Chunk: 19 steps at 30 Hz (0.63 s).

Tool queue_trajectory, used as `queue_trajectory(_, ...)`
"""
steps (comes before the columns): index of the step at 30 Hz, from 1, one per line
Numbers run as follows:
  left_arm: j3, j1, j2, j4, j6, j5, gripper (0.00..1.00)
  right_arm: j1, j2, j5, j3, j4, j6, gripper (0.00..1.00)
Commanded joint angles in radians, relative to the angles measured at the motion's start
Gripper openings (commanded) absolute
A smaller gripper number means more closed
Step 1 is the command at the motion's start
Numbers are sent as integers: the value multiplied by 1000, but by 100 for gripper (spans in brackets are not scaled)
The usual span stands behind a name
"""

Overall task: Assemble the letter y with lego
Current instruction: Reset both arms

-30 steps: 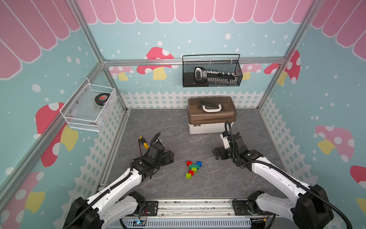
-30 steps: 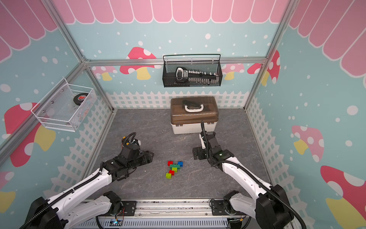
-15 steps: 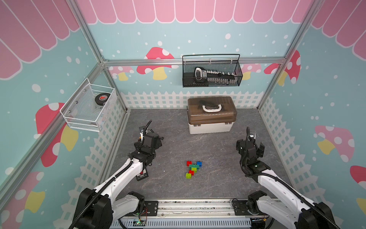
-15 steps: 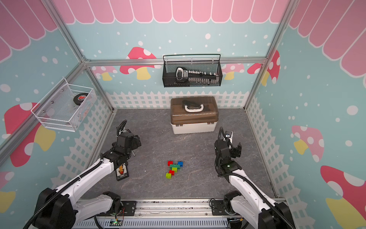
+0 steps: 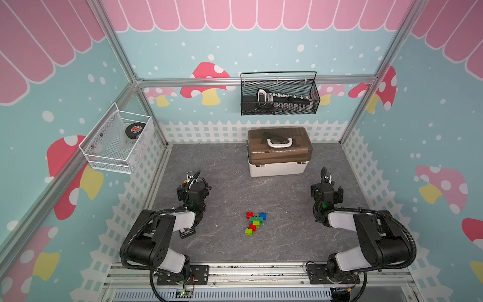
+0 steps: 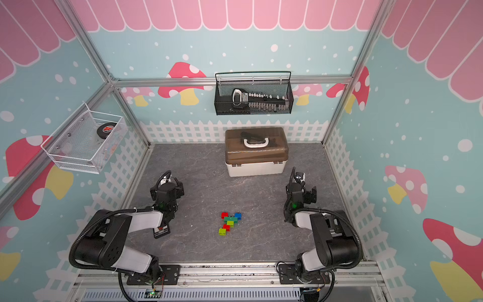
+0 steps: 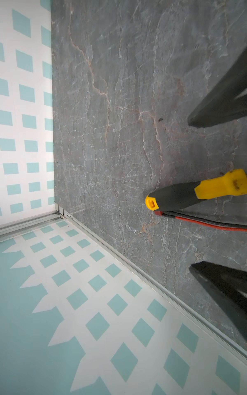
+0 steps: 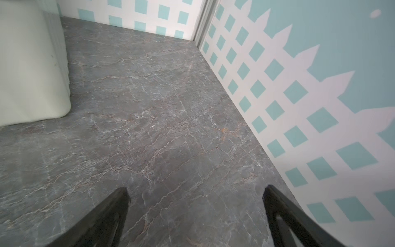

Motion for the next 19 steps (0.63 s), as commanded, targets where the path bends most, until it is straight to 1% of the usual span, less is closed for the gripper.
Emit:
queue_trajectory(1, -27, 62, -16, 197, 29, 206, 100, -58, 7, -231, -29, 154, -19, 99)
queue_trajectory(2, -45, 98, 23, 244, 11, 297, 99, -79, 34, -269, -71, 265, -19, 99)
queue_trajectory(3, -52, 108, 73, 348, 20, 289, 99, -81, 64, -242, -89, 352, -23, 99)
queue_trajectory(4, -26, 112, 33, 239, -10, 263, 99, -80, 18, -242, -60, 211, 3, 99)
queue_trajectory(5, -10, 119, 17, 162, -26, 268, 99, -79, 36, -236, -72, 250, -9, 99)
queue_trajectory(6, -33, 117, 58, 285, -2, 255, 99, -72, 57, -236, -85, 336, -31, 99)
queue_trajectory(7, -36, 97, 40, 268, -7, 209, 99, -62, 29, -240, -67, 242, -30, 98)
queue_trajectory(8, -29, 89, 21, 213, -20, 189, 99, -63, 29, -260, -55, 225, -37, 99)
queue_trajectory(9, -42, 87, 52, 291, -2, 179, 99, -63, 47, -261, -70, 285, -47, 99)
queue_trajectory(10, -46, 81, 57, 316, 11, 171, 99, -62, 41, -262, -75, 284, -46, 99)
queue_trajectory(11, -32, 83, 28, 235, -11, 178, 99, -62, 32, -261, -60, 240, -37, 99)
queue_trajectory(12, -33, 86, 33, 240, -13, 183, 99, -62, 38, -263, -58, 243, -41, 99)
queue_trajectory(13, -44, 85, 57, 305, 4, 175, 99, -62, 49, -265, -62, 269, -44, 99)
queue_trajectory(15, -31, 86, 29, 234, -14, 183, 99, -64, 42, -264, -53, 235, -38, 99)
queue_trajectory(17, -40, 88, 52, 292, 0, 179, 99, -64, 46, -264, -56, 251, -39, 99)
queue_trajectory(19, -31, 88, 31, 240, -13, 187, 99, -63, 40, -265, -61, 249, -38, 99)
